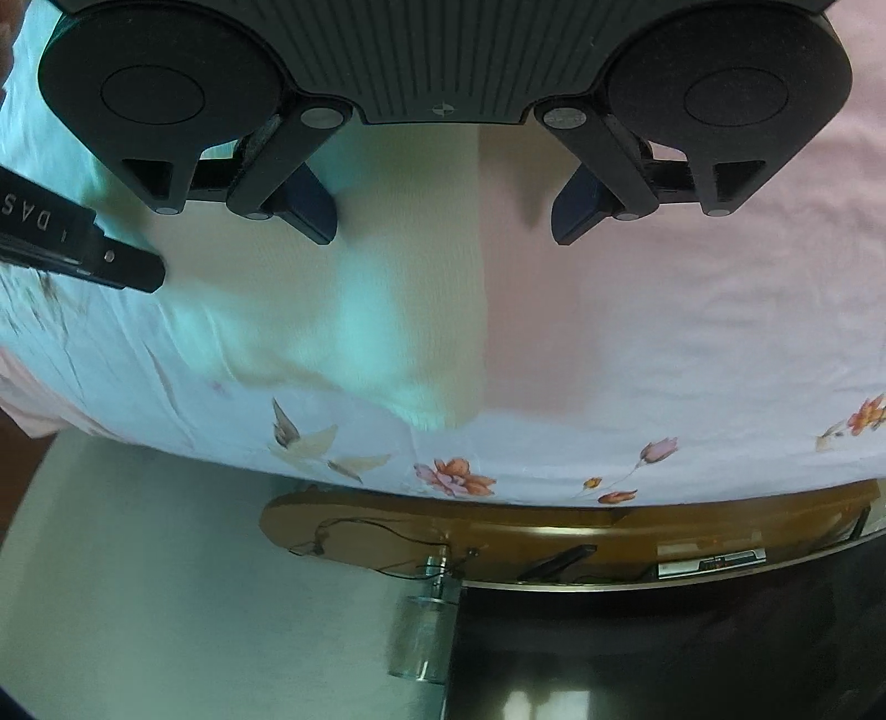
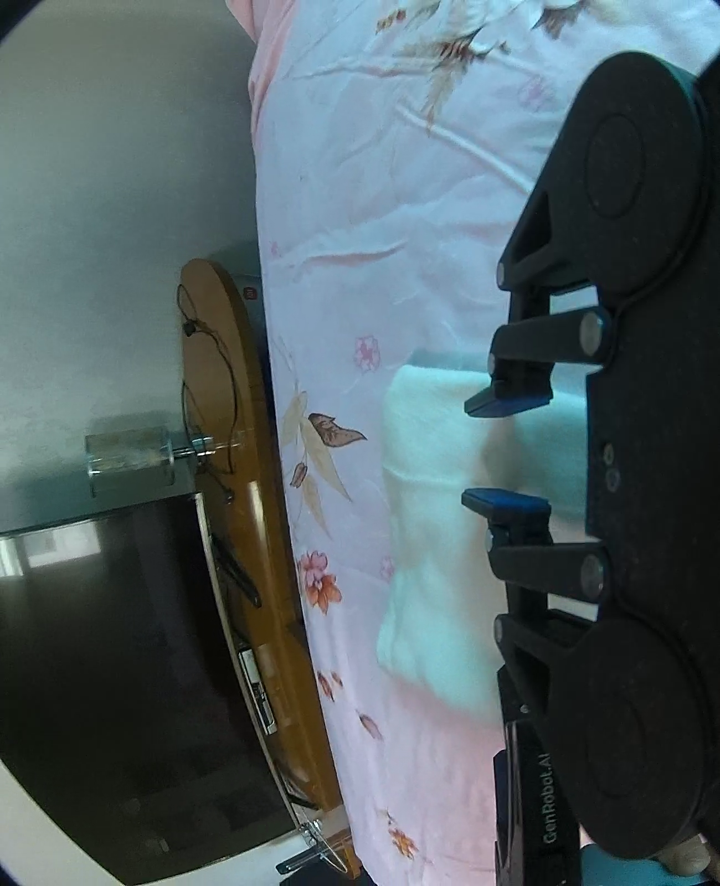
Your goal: Fold small clothes
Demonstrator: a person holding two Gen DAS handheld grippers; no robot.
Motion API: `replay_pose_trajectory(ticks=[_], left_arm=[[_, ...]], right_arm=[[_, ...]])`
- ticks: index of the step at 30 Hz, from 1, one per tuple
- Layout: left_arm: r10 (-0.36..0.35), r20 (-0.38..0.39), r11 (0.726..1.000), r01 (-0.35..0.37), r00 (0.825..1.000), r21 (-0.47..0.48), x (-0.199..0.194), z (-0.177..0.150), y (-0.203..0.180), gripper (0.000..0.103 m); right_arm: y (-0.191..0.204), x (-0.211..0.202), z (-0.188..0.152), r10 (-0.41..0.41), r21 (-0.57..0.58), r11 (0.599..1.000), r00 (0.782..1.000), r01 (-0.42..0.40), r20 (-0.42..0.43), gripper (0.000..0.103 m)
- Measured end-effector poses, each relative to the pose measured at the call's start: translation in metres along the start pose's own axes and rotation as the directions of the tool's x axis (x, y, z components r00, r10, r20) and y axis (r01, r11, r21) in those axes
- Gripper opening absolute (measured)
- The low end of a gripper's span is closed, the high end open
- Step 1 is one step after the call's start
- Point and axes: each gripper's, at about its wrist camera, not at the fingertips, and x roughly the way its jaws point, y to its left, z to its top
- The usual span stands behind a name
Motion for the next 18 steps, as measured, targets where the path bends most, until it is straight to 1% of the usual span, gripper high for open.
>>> replay_pose_trajectory(ticks=[3,8,11,15,16,18], left_arm=[[-0.020,-0.009,1.000,0.020,1.000,-0.002,-0.019,-0.022,0.008,0.084],[-0.040,-0.064,0.999,0.041,0.997,0.010,-0.035,-0.058,0.014,0.084],[-0.038,-0.056,0.998,0.041,0.998,0.039,-0.046,-0.075,0.012,0.084],[-0.049,-0.072,0.997,0.053,0.996,0.048,-0.053,-0.082,0.011,0.084],[-0.051,-0.075,0.997,0.055,0.996,0.055,-0.055,-0.083,0.011,0.084],[-0.056,-0.086,0.996,0.062,0.995,0.066,-0.057,-0.083,0.012,0.084]], right_arm=[[0.004,-0.022,-0.016,-0.012,0.011,1.000,1.000,0.012,0.000,0.029],[0.009,-0.059,-0.044,-0.045,0.019,0.999,0.999,0.045,0.005,0.031],[0.010,-0.071,-0.062,-0.052,0.029,0.998,0.998,0.052,-0.025,0.031],[0.013,-0.070,-0.089,-0.080,-0.002,0.997,0.991,0.080,-0.111,0.030],[0.014,-0.068,-0.094,-0.084,-0.007,0.996,0.989,0.084,-0.121,0.030],[0.014,-0.069,-0.096,-0.095,-0.004,0.995,0.989,0.095,-0.112,0.032]])
